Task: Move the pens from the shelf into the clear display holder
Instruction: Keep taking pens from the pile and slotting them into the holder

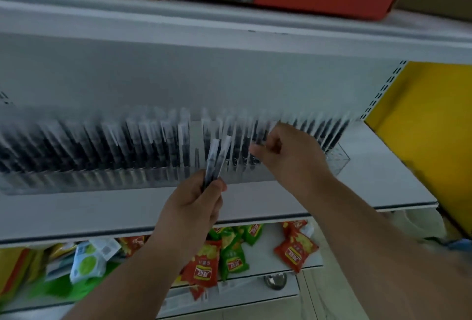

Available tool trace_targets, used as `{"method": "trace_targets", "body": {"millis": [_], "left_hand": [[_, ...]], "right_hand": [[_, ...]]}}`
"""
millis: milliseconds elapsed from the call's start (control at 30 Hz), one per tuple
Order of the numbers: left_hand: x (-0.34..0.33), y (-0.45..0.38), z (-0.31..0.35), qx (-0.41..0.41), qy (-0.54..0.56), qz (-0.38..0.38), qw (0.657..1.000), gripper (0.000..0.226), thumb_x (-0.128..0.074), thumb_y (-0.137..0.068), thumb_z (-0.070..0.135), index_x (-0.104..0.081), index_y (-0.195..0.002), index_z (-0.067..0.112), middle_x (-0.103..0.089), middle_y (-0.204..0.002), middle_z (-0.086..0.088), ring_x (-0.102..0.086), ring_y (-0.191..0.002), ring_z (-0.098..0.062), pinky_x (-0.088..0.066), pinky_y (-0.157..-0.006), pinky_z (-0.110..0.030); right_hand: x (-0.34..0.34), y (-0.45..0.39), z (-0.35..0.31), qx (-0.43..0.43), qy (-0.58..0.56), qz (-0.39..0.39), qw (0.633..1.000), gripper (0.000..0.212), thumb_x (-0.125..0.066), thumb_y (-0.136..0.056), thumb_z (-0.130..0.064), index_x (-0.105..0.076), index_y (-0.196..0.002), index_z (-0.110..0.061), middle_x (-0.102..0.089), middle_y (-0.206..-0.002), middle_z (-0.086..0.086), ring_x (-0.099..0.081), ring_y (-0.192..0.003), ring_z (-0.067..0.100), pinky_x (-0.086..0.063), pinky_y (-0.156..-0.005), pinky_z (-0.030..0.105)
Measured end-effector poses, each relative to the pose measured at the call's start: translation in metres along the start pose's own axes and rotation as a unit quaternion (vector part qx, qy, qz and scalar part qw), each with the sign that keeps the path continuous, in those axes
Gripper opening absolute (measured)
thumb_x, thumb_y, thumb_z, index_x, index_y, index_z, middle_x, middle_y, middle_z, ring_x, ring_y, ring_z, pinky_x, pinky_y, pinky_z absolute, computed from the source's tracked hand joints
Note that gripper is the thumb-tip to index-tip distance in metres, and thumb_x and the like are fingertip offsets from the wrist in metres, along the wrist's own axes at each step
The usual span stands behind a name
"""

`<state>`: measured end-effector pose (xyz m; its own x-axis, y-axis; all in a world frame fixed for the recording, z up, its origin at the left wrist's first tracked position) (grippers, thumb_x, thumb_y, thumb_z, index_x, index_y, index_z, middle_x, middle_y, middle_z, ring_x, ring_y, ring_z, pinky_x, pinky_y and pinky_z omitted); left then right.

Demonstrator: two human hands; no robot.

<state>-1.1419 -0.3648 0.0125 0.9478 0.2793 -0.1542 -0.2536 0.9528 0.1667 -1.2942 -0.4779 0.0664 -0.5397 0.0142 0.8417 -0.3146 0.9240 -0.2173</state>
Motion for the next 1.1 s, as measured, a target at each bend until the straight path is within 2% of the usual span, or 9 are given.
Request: {"method": "trace_targets", "body": {"millis": [100, 200, 333, 433, 600, 700, 767, 933, 1100], "left_hand": [[0.002, -0.007, -0.002, -0.015, -0.033, -0.033, 0.999, 0.021, -0.047, -0.102, 0.016, -0.053, -0.089, 0.0, -0.03, -0.065, -0.013, -0.025, -0.045, -0.014, -0.025, -0.041, -0.023], [-0.004, -0.006, -0.005, -0.035, -0.084, -0.08, 0.993, 0.02, -0.049, -0.101, 0.019, -0.059, -0.088, 0.008, -0.035, -0.059, -0.008, -0.028, -0.045, -0.015, -0.025, -0.043, -0.027], [-0.008, -0.005, -0.005, -0.04, -0.107, -0.079, 0.99, 0.022, -0.047, -0.102, 0.023, -0.065, -0.091, 0.016, -0.04, -0.054, -0.001, -0.033, -0.045, -0.012, -0.028, -0.046, -0.027], [0.002, -0.003, -0.007, -0.001, -0.072, -0.024, 0.997, 0.027, -0.048, -0.102, 0.025, -0.068, -0.086, 0.016, -0.041, -0.053, 0.0, -0.032, -0.045, -0.013, -0.026, -0.046, -0.026], [0.01, 0.003, -0.001, 0.008, -0.029, 0.039, 0.999, 0.028, -0.045, -0.103, 0.02, -0.064, -0.089, 0.006, -0.039, -0.055, -0.002, -0.029, -0.044, -0.014, -0.022, -0.047, -0.029], [0.004, 0.005, -0.001, 0.003, -0.03, 0.033, 0.999, 0.028, -0.045, -0.103, 0.02, -0.064, -0.089, 0.006, -0.038, -0.057, -0.005, -0.029, -0.045, -0.014, -0.024, -0.045, -0.028], [0.0, 0.006, -0.002, -0.002, -0.03, 0.029, 0.999, 0.028, -0.045, -0.103, 0.019, -0.063, -0.088, 0.005, -0.038, -0.057, -0.006, -0.029, -0.044, -0.013, -0.024, -0.043, -0.026], [-0.002, 0.007, -0.004, 0.001, -0.019, 0.038, 0.999, 0.027, -0.045, -0.103, 0.017, -0.063, -0.086, 0.006, -0.038, -0.056, -0.004, -0.029, -0.044, -0.013, -0.024, -0.044, -0.026], [-0.001, 0.006, -0.005, 0.005, -0.013, 0.036, 0.999, 0.026, -0.046, -0.102, 0.017, -0.063, -0.087, 0.005, -0.038, -0.057, -0.005, -0.028, -0.045, -0.013, -0.023, -0.045, -0.028]], "right_hand": [[-0.001, 0.02, -0.013, -0.019, -0.131, -0.059, 0.989, 0.031, -0.066, -0.086, -0.05, -0.059, -0.076, -0.022, -0.057, -0.064, -0.004, -0.055, -0.057, 0.009, -0.045, -0.054, 0.027], [-0.006, 0.032, -0.021, 0.009, -0.215, -0.102, 0.971, 0.019, -0.066, -0.091, -0.037, -0.059, -0.075, -0.027, -0.063, -0.068, -0.002, -0.065, -0.064, 0.012, -0.053, -0.064, 0.031], [-0.001, 0.036, -0.014, -0.014, -0.345, -0.044, 0.937, 0.018, -0.063, -0.094, -0.016, -0.062, -0.077, -0.011, -0.065, -0.069, 0.009, -0.057, -0.055, 0.003, -0.045, -0.054, 0.014], [0.013, 0.026, 0.001, -0.023, -0.422, 0.053, 0.905, 0.018, -0.057, -0.097, -0.011, -0.057, -0.079, -0.011, -0.071, -0.081, 0.013, -0.063, -0.063, 0.015, -0.044, -0.056, 0.019], [0.035, 0.007, 0.016, 0.04, -0.266, 0.2, 0.942, 0.01, -0.059, -0.096, -0.027, -0.054, -0.088, -0.023, -0.07, -0.077, -0.002, -0.069, -0.069, 0.016, -0.052, -0.064, 0.032], [0.033, 0.002, 0.015, 0.058, -0.203, 0.191, 0.959, 0.015, -0.062, -0.094, -0.03, -0.055, -0.087, -0.02, -0.067, -0.073, -0.005, -0.064, -0.068, 0.007, -0.044, -0.058, 0.012], [0.028, -0.001, 0.012, 0.072, -0.172, 0.173, 0.967, 0.02, -0.063, -0.094, -0.028, -0.051, -0.085, -0.014, -0.063, -0.07, -0.006, -0.061, -0.066, 0.005, -0.038, -0.054, 0.006], [0.023, -0.009, 0.003, 0.108, -0.156, 0.173, 0.966, 0.03, -0.061, -0.095, -0.02, -0.037, -0.076, -0.018, -0.052, -0.063, 0.004, -0.053, -0.063, 0.017, -0.036, -0.05, 0.007], [0.018, -0.011, 0.004, 0.135, -0.127, 0.184, 0.965, 0.028, -0.059, -0.096, -0.022, -0.038, -0.079, -0.016, -0.053, -0.065, 0.006, -0.052, -0.06, 0.017, -0.039, -0.051, 0.019]]}}
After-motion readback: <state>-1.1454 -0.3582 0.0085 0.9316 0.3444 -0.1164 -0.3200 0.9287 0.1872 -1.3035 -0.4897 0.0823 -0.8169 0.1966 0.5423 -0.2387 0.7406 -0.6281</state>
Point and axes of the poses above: each hand's wrist, its own y-axis away from the middle knuckle, its own x-axis out of the back of the hand, z = x × y, the point moved 2 cm from there along -y, towards the middle knuckle
